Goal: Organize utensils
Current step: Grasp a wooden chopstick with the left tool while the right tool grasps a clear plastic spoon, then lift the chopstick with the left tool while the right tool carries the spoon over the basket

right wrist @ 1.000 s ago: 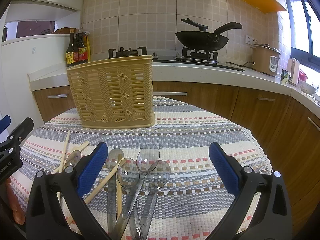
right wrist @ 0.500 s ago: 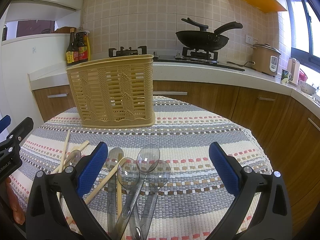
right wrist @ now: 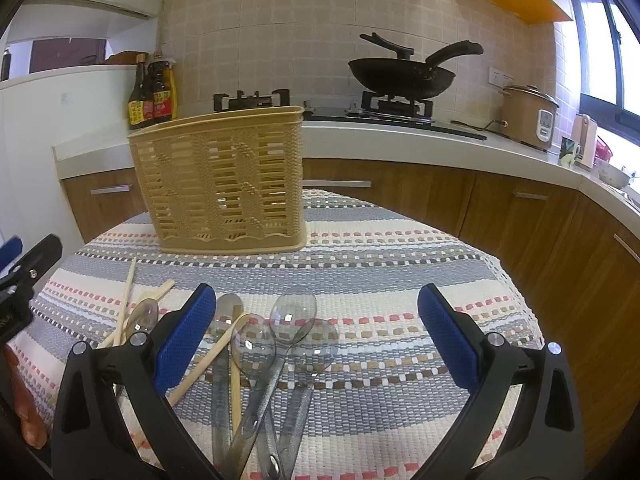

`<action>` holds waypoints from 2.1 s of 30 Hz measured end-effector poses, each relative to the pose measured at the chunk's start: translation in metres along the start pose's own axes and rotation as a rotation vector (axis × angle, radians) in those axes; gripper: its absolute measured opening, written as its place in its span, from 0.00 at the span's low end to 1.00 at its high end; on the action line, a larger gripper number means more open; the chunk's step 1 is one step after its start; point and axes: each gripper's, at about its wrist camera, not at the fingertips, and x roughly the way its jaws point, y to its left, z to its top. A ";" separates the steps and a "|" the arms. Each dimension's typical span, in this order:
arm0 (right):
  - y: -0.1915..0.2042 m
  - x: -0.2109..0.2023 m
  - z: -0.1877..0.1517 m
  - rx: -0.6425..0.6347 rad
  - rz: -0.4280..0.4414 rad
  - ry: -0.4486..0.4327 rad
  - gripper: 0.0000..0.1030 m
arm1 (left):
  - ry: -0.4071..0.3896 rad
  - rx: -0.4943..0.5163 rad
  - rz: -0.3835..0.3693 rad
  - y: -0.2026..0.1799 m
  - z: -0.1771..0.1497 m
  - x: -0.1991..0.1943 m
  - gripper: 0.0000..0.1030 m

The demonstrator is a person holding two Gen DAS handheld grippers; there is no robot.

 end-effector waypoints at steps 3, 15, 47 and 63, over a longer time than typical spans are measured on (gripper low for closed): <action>-0.005 0.003 0.002 0.020 -0.015 0.023 0.93 | 0.104 -0.073 -0.088 0.021 0.007 0.014 0.92; -0.013 0.029 0.054 0.043 0.139 0.385 0.66 | 0.690 -0.144 -0.293 0.021 0.027 0.123 0.55; 0.032 0.089 0.011 -0.045 0.212 0.900 0.09 | 0.889 0.139 -0.238 -0.045 0.012 0.173 0.14; 0.000 0.008 0.058 -0.017 0.380 0.621 0.09 | 0.581 0.008 -0.396 -0.032 0.055 0.104 0.04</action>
